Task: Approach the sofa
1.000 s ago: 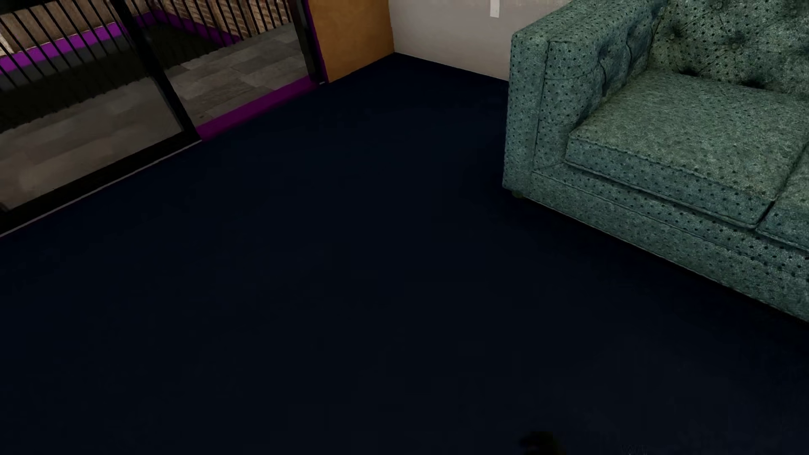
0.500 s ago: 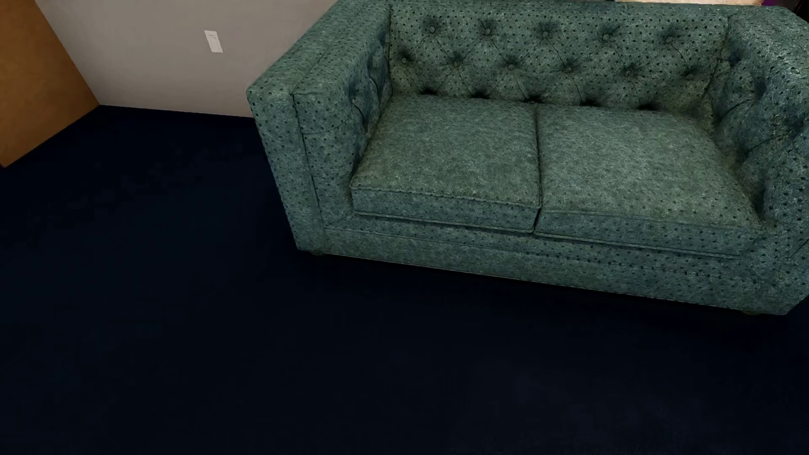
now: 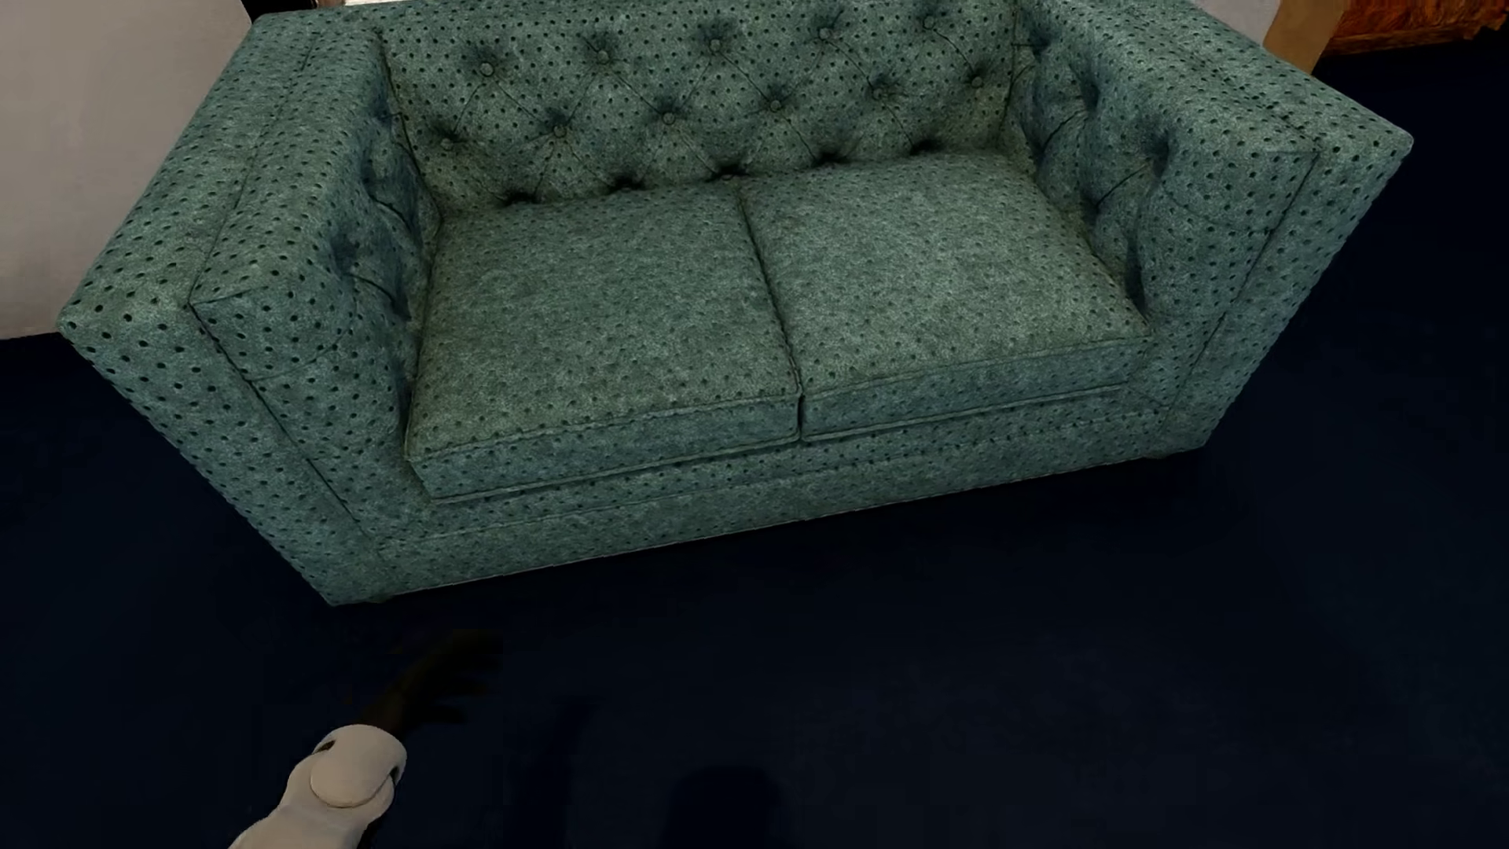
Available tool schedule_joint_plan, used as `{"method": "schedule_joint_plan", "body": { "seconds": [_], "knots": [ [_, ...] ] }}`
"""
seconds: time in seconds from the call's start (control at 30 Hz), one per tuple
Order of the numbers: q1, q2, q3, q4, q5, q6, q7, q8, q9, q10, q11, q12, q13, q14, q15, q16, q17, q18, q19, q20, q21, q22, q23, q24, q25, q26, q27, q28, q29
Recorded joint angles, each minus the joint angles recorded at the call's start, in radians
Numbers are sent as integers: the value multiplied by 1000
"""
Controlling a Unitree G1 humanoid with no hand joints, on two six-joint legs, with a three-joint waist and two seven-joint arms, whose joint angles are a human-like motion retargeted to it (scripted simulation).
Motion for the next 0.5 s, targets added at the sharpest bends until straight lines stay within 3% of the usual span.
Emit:
{"method": "schedule_joint_plan", "body": {
  "seconds": [0.13, 0.23, 0.27, 0.4, 0.5],
  "knots": [
    [40, 86, 31, 19, 34, 36, 0, 0, -12, -67, -75, -10, -69, -78, -104, -114, -59, 0, 0, -282, 45, 184, 62, 0, 0, 0, 0, 0, 0],
    [26, 124, -3, 27, 41, 25, 0, 0, -10, -58, -76, -5, -151, -59, -128, -151, -79, 0, 0, -629, 16, 326, 69, 0, 0, 0, 0, 0, 0],
    [24, 130, -10, 28, 42, 19, 0, 0, -5, -56, -75, 6, -170, -65, -129, -141, -79, 0, 0, -677, -10, 313, 49, 0, 0, 0, 0, 0, 0],
    [38, 138, 27, 29, 44, 5, 0, 0, -13, -66, -98, 42, -194, -80, -151, -97, -67, 0, 0, -490, -89, 274, -55, 0, 0, 0, 0, 0, 0],
    [30, 156, 57, 27, 42, -6, 0, 0, -31, -60, -144, 27, -201, -80, -145, -87, -32, 0, 0, -358, -84, 310, -91, 0, 0, 0, 0, 0, 0]
  ]
}}
